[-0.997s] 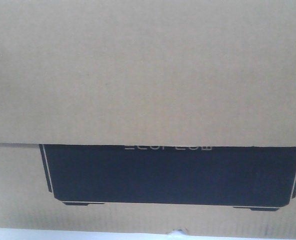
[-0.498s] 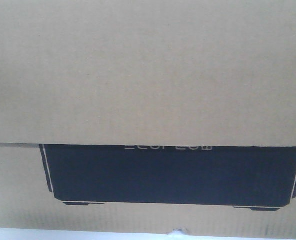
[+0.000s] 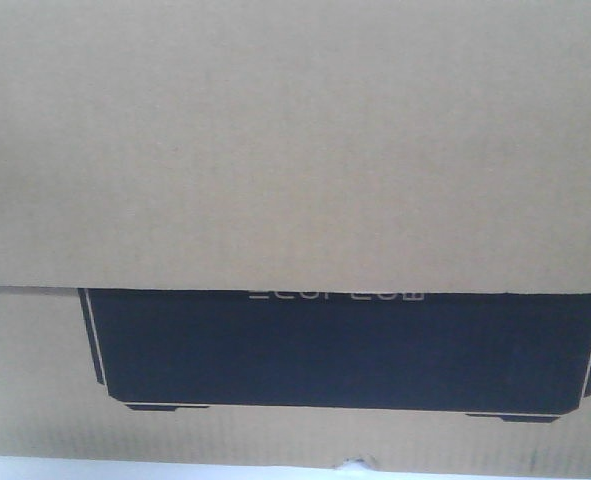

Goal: Grab box from left shelf to table start

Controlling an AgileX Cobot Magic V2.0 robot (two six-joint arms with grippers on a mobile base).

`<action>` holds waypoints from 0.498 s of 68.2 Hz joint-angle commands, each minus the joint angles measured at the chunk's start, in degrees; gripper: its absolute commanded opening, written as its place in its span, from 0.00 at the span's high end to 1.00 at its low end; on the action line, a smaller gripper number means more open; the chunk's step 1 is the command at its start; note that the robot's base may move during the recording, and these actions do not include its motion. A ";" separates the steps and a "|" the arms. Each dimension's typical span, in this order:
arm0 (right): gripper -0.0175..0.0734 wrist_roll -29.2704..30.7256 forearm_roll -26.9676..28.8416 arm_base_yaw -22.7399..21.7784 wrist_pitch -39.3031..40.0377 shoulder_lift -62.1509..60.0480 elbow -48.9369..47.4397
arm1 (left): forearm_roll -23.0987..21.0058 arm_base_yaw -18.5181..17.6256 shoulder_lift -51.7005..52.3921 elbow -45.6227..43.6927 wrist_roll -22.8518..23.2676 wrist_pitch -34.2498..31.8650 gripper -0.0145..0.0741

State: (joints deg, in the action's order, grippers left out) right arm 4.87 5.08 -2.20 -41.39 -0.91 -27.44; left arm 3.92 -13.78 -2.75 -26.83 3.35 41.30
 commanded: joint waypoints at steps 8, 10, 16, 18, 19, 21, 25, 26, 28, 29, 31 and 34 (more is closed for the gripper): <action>0.74 0.21 -0.48 -0.18 4.80 0.63 -1.27 | -0.70 1.34 0.52 0.31 -0.07 -9.29 0.95; 0.74 0.21 -0.48 -0.18 4.80 0.63 -1.27 | -1.89 2.27 1.20 1.09 -0.07 -10.41 0.95; 0.74 0.21 -0.48 -0.18 4.80 0.63 -1.27 | -5.25 6.10 4.12 4.48 -0.07 -14.10 0.95; 0.74 0.21 -0.48 -0.18 4.80 0.63 -1.27 | -6.07 7.24 4.58 5.71 -0.07 -15.45 0.95; 0.74 0.21 -0.48 -0.18 4.86 0.63 -1.27 | -6.37 7.77 4.58 6.24 -0.07 -16.03 0.95; 0.74 0.21 -0.48 -0.18 4.79 0.63 -1.27 | -7.14 8.74 4.30 7.20 -0.07 -17.15 0.95; 0.74 0.21 -0.48 -0.18 4.79 0.63 -1.27 | -8.20 10.19 4.32 9.49 -0.07 -19.37 0.95; 0.74 0.21 -0.48 -0.18 4.79 0.63 -1.27 | -8.19 10.46 4.32 10.19 -0.07 -20.00 0.95; 0.74 0.21 -0.48 -0.18 4.79 0.63 -1.27 | -8.19 10.90 4.32 12.02 -0.07 -21.63 0.95; 0.74 0.21 -0.48 -0.18 4.79 0.63 -1.27 | -8.19 11.02 4.32 12.76 -0.07 -22.51 0.95; 0.74 0.21 -0.48 -0.18 4.88 0.63 -1.27 | -8.19 11.05 4.32 14.29 -0.07 -25.06 0.95; 0.74 0.21 -0.48 -0.18 4.82 0.63 -1.27 | -8.08 11.05 4.32 17.08 -0.07 -29.12 0.95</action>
State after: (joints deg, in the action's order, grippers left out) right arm 4.87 5.08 -2.20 -41.39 -0.91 -27.35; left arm -3.38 -3.04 0.79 -11.85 3.35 23.50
